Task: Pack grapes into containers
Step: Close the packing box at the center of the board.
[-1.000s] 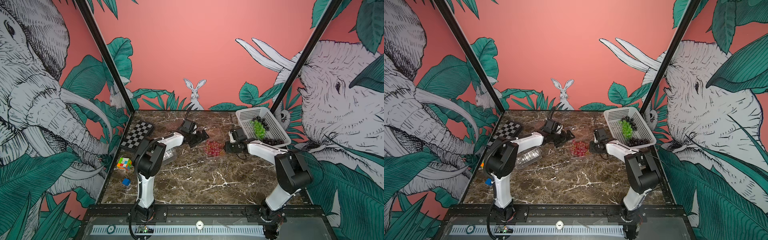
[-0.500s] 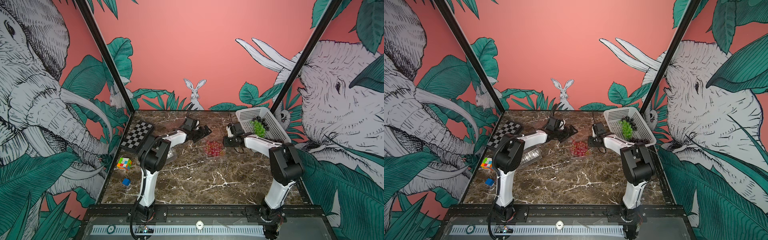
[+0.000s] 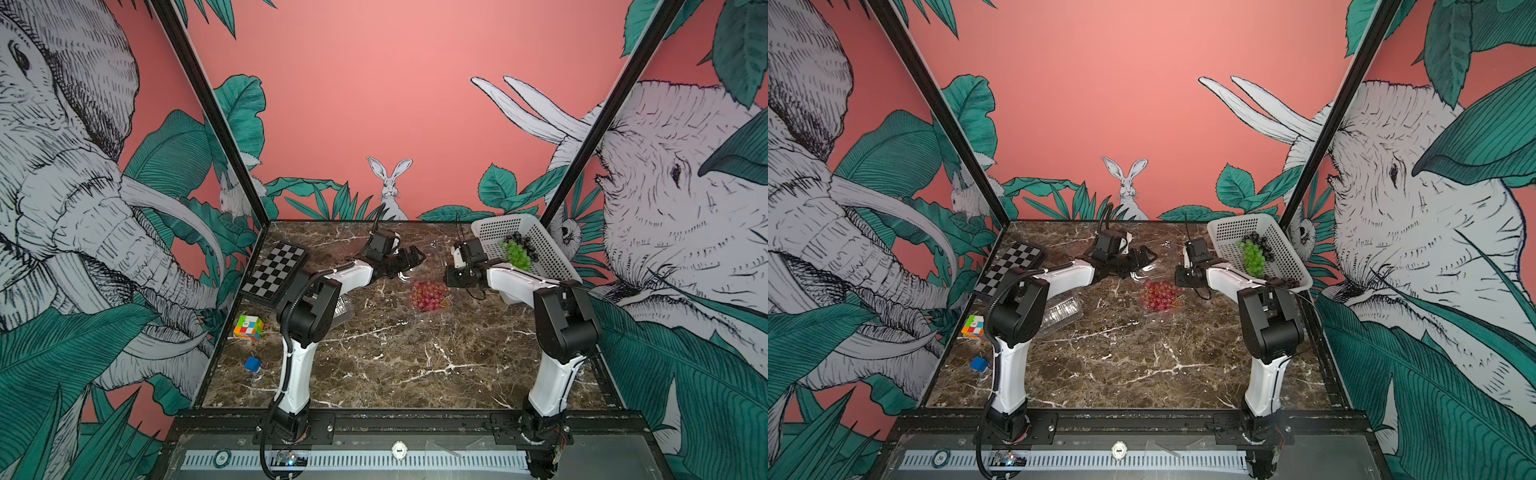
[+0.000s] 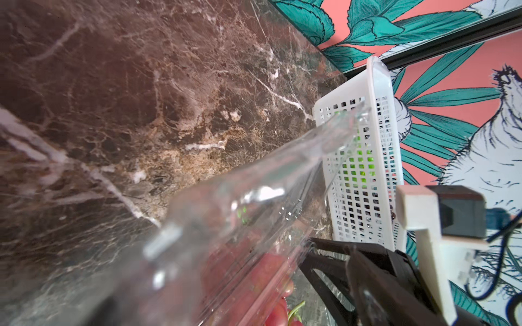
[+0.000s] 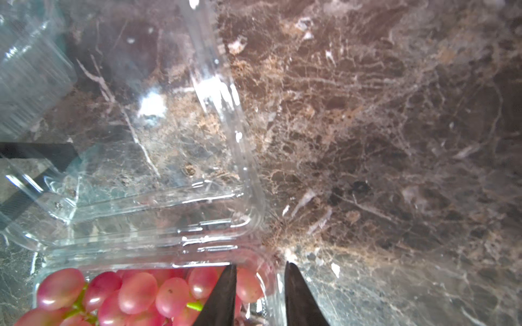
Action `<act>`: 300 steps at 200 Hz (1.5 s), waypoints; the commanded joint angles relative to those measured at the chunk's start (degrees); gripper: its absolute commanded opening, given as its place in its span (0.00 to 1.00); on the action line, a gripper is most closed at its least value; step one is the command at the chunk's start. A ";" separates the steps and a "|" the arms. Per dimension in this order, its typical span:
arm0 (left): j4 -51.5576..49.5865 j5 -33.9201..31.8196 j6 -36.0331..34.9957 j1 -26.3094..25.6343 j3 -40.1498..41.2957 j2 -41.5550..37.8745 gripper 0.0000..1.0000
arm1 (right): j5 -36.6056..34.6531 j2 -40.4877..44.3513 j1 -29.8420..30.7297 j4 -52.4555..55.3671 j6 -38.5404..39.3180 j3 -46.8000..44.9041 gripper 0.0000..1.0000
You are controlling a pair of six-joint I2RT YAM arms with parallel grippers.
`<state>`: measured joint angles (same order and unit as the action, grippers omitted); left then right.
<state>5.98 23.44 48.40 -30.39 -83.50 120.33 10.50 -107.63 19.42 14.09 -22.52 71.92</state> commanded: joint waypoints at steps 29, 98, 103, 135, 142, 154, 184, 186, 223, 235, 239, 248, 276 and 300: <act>0.67 0.36 -2.16 0.48 -1.97 -4.54 0.99 | 1.52 2.41 -1.04 0.33 -0.93 -0.11 0.47; -0.84 -0.15 -5.52 0.11 -1.21 -9.16 1.00 | 2.90 10.72 -3.39 1.82 -3.47 -3.21 0.77; -0.87 -0.15 -5.75 -0.02 -1.00 -9.54 1.00 | 3.25 11.34 -3.59 2.03 -3.73 -3.00 0.80; -2.66 -1.24 -7.76 -0.88 -0.61 -12.01 0.99 | 4.25 13.65 -4.55 4.51 -4.87 0.30 0.97; -3.20 -1.59 -8.29 -1.16 -0.46 -12.56 1.00 | 4.67 14.02 -4.67 4.41 -5.30 0.73 0.98; -3.94 -2.17 -9.25 -1.71 -0.17 -13.55 0.99 | 5.46 14.62 -4.81 4.57 -6.14 2.20 0.98; -4.65 -3.16 -10.10 -3.15 1.68 -16.21 1.00 | 6.94 15.42 -5.44 3.62 -8.74 2.87 0.98; -4.59 -3.21 -10.15 -3.24 1.90 -16.37 1.00 | 7.33 15.39 -5.64 3.41 -9.12 2.85 0.98; -4.38 -4.17 -9.90 -4.66 5.02 -19.35 0.99 | 10.00 18.12 -7.18 1.17 -12.24 2.87 0.98; -4.25 -4.28 -9.50 -5.12 5.97 -19.94 1.00 | 10.33 17.70 -7.24 1.62 -12.01 2.85 0.98; -4.07 -4.36 -9.33 -5.26 6.37 -20.14 0.99 | 10.78 17.38 -7.23 1.77 -11.89 2.87 0.98; -3.35 -4.50 -8.62 -5.58 7.55 -20.54 1.00 | 11.26 16.95 -7.20 1.69 -11.76 2.83 0.98; -1.17 -4.93 -6.14 -6.68 11.39 -21.61 1.00 | 12.12 16.35 -7.20 0.99 -11.54 1.56 0.98; 1.37 -5.71 -3.85 -7.06 14.86 -22.99 1.00 | 13.08 14.32 -7.15 0.08 -11.40 -0.67 0.98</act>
<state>3.90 19.18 41.63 -36.86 -71.77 101.12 21.82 -91.39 12.21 16.53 -33.95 73.91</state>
